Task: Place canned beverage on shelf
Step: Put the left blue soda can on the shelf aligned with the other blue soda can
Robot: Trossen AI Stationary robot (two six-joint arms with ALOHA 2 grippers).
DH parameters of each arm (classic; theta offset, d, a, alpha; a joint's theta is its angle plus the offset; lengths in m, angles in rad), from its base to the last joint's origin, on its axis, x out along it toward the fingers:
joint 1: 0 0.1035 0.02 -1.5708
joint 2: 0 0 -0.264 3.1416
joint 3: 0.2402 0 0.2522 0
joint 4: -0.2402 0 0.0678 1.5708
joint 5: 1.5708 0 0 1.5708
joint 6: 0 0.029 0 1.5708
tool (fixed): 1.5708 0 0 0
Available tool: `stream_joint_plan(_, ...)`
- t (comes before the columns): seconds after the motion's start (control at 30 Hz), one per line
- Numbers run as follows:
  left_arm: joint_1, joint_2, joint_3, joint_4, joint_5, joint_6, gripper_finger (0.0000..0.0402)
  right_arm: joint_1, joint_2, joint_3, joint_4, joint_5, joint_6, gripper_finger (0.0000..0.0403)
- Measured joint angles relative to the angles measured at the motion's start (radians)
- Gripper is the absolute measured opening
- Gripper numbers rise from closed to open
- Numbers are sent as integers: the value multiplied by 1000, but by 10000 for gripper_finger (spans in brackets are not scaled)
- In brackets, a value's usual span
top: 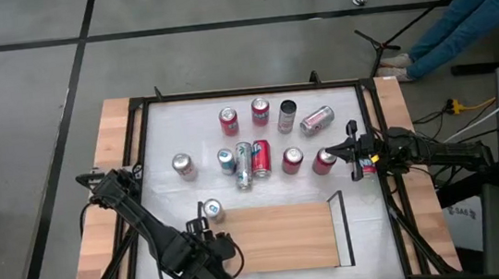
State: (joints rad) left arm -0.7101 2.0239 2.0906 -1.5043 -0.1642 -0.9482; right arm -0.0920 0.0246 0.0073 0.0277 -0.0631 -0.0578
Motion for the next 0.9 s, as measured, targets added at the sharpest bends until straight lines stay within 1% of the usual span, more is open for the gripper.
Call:
stream_joint_plan(0.1, 0, 0, -27, 5, 36, 6, 218, 0, 0, 0, 0, 0, 0, 1)
stream_joint_plan(0.4, 0, 0, -55, 22, 38, 16, 219, 0, 0, 0, -1, 0, 0, 1)
stream_joint_plan(0.73, 0, 0, -56, 25, 47, 16, 259, 0, 0, 0, -1, 0, 0, 1)
stream_joint_plan(0.9, -1, 0, -56, 24, 53, 15, 264, 0, 0, 0, -1, 0, 0, 1)
